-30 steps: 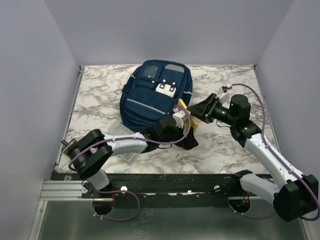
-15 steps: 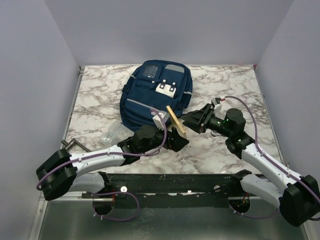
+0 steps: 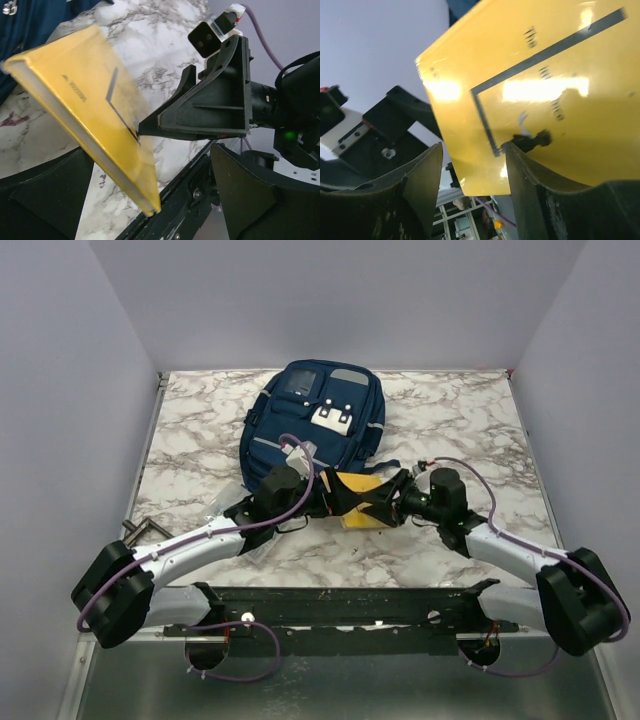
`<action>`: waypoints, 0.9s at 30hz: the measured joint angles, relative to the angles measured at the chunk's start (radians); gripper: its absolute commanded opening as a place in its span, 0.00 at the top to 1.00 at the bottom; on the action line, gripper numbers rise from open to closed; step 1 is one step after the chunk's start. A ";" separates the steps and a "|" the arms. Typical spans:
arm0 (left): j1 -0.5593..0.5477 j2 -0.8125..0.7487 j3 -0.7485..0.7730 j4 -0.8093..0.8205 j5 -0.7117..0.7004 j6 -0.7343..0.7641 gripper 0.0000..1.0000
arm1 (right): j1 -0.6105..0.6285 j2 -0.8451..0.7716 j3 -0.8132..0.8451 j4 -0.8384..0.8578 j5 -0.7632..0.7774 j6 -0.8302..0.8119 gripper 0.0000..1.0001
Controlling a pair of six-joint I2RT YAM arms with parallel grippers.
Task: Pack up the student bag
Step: Pick up the book from the center of the board.
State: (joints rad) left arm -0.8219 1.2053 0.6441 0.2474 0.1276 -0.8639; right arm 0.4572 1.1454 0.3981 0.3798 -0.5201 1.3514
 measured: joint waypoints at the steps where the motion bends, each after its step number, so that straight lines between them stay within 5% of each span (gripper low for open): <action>1: 0.000 0.003 0.002 -0.009 0.003 -0.004 0.05 | 0.000 0.033 -0.008 0.019 0.000 -0.002 0.44; 6: 0.019 0.060 0.003 -0.073 -0.001 -0.009 0.13 | -0.001 0.194 -0.050 0.192 -0.021 -0.001 0.45; 17: 0.037 0.287 0.124 -0.137 0.011 0.003 1.00 | -0.001 0.372 -0.154 0.539 -0.112 0.061 0.45; 22: 0.035 0.286 0.135 -0.064 0.025 0.046 1.00 | -0.001 0.378 -0.154 0.568 -0.141 0.045 0.41; 27: 0.056 0.283 0.135 -0.023 0.078 0.014 1.00 | 0.000 0.221 -0.225 0.490 -0.087 0.010 0.05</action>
State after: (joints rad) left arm -0.7658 1.4887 0.7788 0.2249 0.2054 -0.8494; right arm 0.4576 1.3663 0.1734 0.8700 -0.6075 1.3613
